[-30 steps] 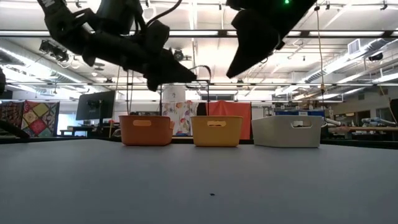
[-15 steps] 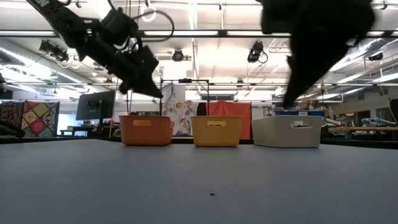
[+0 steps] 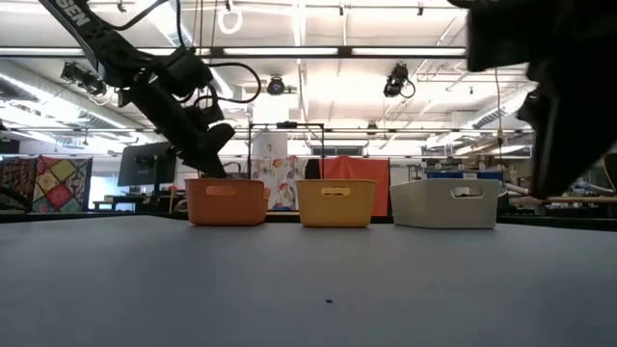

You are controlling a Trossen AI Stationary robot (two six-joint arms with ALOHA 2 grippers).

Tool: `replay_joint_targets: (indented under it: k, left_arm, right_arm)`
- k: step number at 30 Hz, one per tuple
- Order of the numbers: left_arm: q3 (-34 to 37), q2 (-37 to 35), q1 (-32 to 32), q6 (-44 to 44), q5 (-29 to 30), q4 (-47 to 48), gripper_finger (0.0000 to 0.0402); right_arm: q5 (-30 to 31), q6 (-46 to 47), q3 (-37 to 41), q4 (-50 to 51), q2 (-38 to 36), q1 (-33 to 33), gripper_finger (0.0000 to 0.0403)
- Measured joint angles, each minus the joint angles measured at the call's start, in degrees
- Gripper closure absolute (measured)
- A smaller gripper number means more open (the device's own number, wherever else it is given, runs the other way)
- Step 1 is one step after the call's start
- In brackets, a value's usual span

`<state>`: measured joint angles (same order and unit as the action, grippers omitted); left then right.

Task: Sort rubber bands into baskets
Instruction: Put the blue rubber band into the orange bin

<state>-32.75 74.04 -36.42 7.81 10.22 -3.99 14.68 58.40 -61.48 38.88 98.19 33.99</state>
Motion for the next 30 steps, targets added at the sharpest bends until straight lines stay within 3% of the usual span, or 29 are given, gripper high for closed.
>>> replay_joint_targets:
  k: [11,14,20,30]
  left_arm:
    - [0.0,0.0,0.0,0.1,-3.6,-1.0,0.0222]
    - [0.0,-0.5,0.3,-0.1,-7.4,-3.0,0.0197]
    - [0.0,-0.6,5.2,-0.1,-15.2,-11.2,0.0194]
    - [0.0,-0.6,19.5,-0.3,-12.4,-15.9,0.0204]
  right_arm:
    - [-7.2,7.9,2.7,0.1,0.0,4.5,0.0234]
    - [-9.1,8.5,2.7,0.1,0.0,5.4,0.0235]
    - [-9.9,10.8,2.7,0.0,0.0,6.6,0.0236]
    - [-8.2,12.6,2.7,-0.3,0.2,8.6,0.0248]
